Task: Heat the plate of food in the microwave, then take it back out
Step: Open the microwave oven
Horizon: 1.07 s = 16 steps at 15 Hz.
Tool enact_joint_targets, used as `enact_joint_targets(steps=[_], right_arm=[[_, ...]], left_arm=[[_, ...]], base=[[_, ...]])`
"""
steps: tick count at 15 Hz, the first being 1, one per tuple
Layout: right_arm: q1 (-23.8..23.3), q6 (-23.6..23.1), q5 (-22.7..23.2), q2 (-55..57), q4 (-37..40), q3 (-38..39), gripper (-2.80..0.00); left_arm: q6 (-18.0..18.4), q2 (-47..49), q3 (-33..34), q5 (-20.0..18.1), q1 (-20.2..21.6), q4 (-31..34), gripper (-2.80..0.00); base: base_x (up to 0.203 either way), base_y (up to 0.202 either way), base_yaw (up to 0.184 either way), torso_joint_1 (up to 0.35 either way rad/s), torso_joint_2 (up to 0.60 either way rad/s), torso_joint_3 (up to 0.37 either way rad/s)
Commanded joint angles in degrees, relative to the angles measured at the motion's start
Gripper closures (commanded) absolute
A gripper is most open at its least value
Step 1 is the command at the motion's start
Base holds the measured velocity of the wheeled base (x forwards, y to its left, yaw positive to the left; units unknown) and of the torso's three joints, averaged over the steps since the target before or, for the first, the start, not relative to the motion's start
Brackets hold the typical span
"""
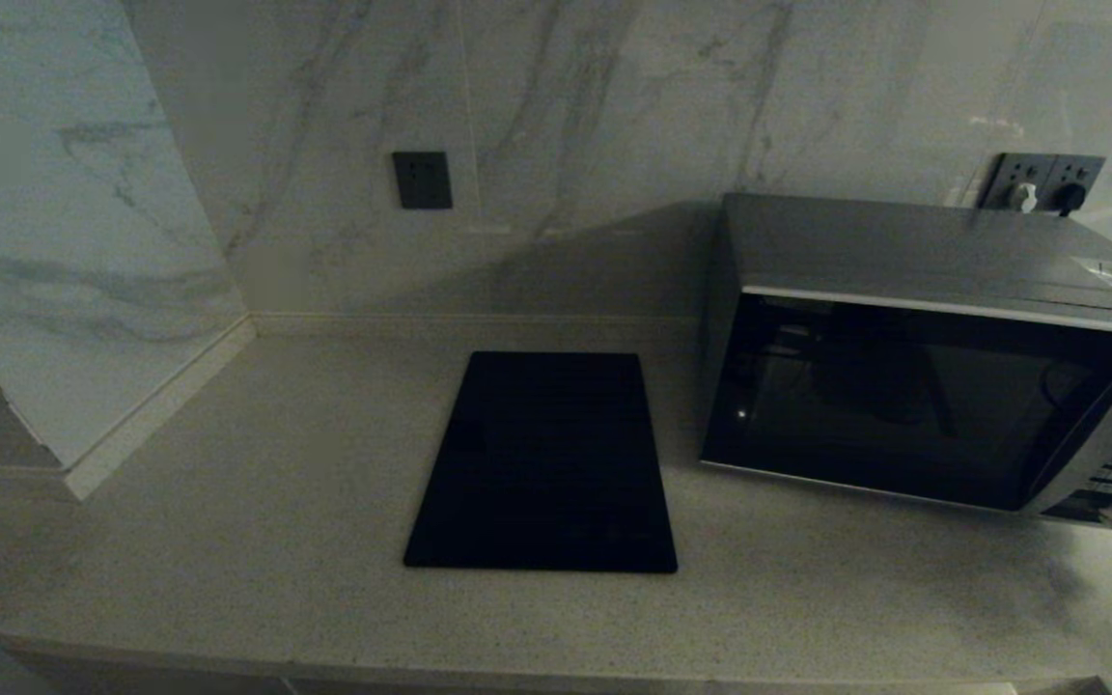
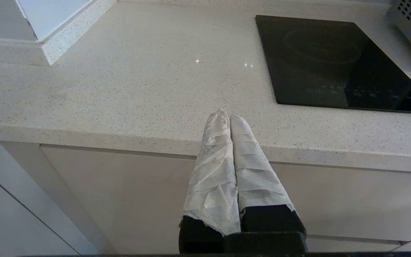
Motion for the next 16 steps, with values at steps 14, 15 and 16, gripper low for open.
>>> enact_joint_targets(steps=[14, 15, 16], right_arm=[[0.1, 0.3, 0.4, 1.3, -0.3, -1.5, 0.00], [0.1, 0.3, 0.4, 1.1, -0.3, -1.4, 0.00], [0.1, 0.3, 0.4, 0.7, -0.3, -1.1, 0.00]], left_arm=[[0.0, 0.0, 0.0, 0.0, 0.0, 0.0, 0.00], [0.0, 0.1, 0.0, 0.0, 0.0, 0.0, 0.00], [0.0, 0.1, 0.0, 0.0, 0.0, 0.0, 0.00]], base=[[0.000, 0.000, 0.000, 0.000, 0.00, 0.000], [0.000, 0.000, 0.000, 0.000, 0.00, 0.000], [0.000, 0.000, 0.000, 0.000, 0.00, 0.000]])
